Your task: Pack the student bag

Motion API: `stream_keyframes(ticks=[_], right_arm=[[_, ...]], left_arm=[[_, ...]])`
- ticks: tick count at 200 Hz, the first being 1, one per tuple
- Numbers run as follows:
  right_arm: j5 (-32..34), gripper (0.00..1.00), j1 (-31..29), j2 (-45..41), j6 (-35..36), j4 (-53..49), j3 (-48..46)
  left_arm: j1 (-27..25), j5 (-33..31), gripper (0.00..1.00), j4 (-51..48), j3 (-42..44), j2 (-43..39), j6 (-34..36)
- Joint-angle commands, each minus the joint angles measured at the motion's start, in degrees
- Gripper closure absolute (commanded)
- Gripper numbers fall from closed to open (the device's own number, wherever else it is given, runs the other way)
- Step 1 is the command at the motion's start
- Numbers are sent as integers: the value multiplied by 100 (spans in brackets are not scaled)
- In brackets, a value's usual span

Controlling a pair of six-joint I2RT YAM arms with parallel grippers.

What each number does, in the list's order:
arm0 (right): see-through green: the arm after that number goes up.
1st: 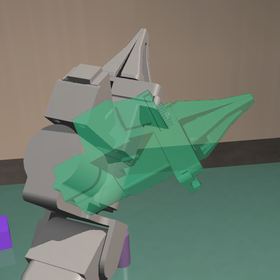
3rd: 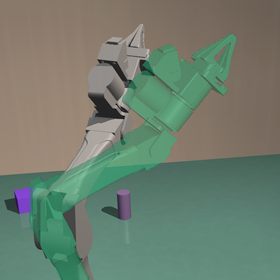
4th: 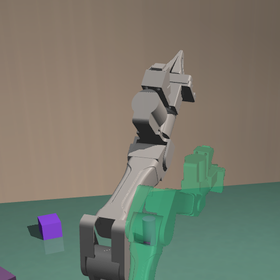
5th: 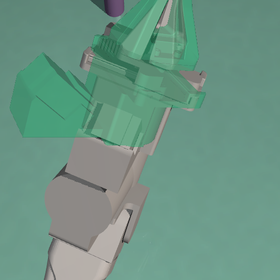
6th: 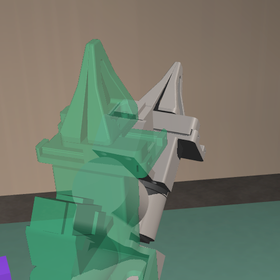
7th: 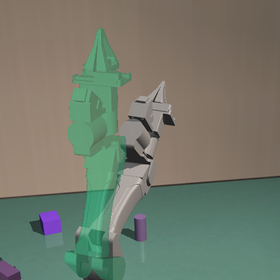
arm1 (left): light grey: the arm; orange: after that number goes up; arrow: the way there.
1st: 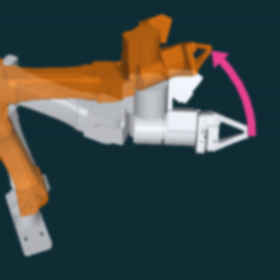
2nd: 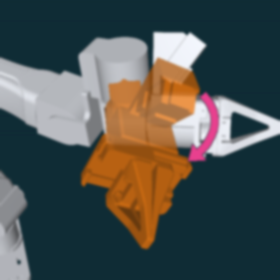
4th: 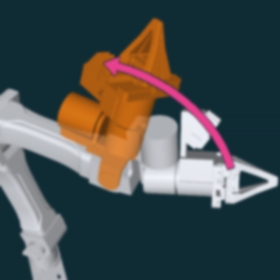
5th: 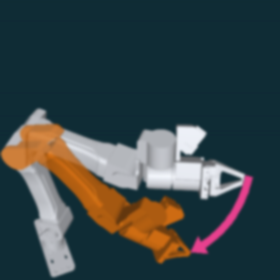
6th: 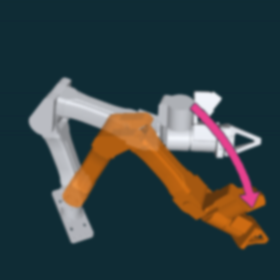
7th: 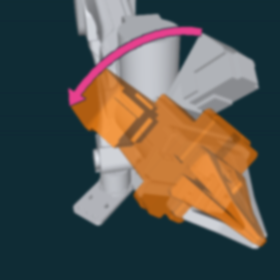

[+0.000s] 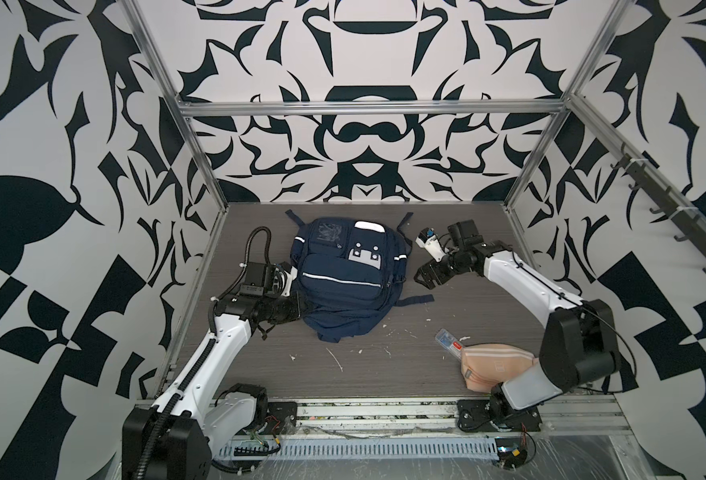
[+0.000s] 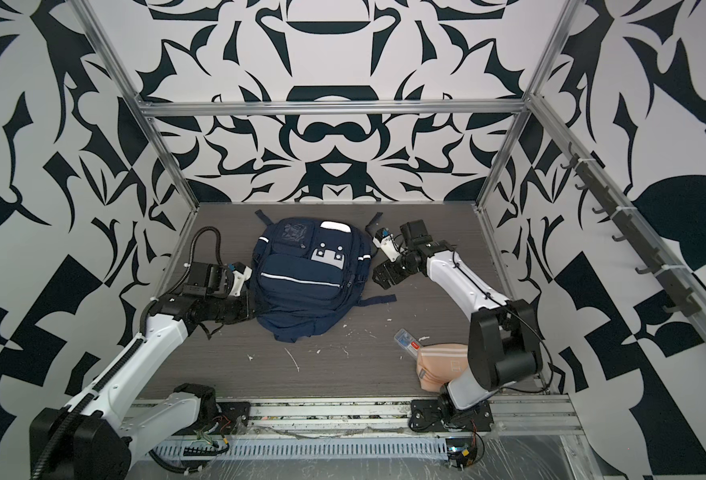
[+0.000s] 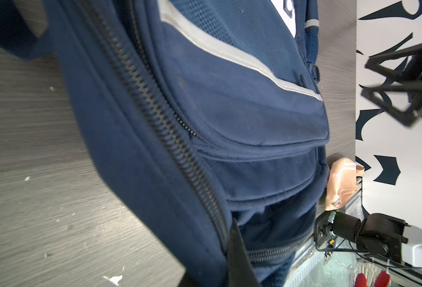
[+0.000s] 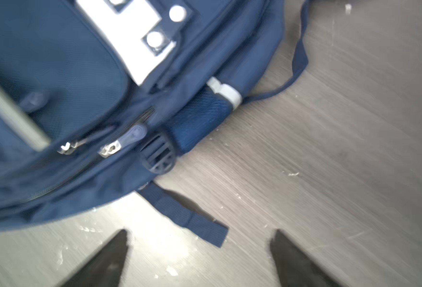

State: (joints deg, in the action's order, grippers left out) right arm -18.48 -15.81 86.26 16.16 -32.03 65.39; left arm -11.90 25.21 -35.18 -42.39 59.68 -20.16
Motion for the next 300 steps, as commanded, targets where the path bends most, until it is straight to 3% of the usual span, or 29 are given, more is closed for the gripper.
stream_keyframes(ticks=[1, 24, 54, 95, 129, 154, 215, 260, 300], right_arm=[[-182, 1, -255, -366, -70, 98, -30], [-650, 1, -574, -136, 183, -21, 222], [-1516, 3, -607, 779, 791, -146, 843], [-1702, 6, -429, 2123, 1571, -1192, 2524], [-1763, 11, -375, 2754, 2070, -1875, 3312], [-1974, 19, -322, 2835, 2101, -1881, 3281], [-2079, 19, -379, 2640, 2016, -1467, 2435], [-2122, 21, -386, 2916, 1856, -1430, 2598], [-2147, 32, -478, 2958, 1847, -1397, 2475]], left_arm=[[3, 325, 100, 372, 2, 31, 75], [3, 414, 100, 385, -24, 194, 169], [3, 580, 100, 417, -9, 249, 174], [4, 625, 100, 364, 52, 204, 74], [0, 597, 100, 260, 49, 271, 42], [-1, 543, 100, 128, 23, 307, 59], [-4, 542, 100, 10, -41, 335, 59], [3, 592, 100, 131, 60, 309, -38], [-4, 608, 100, 217, 120, 286, -116]])
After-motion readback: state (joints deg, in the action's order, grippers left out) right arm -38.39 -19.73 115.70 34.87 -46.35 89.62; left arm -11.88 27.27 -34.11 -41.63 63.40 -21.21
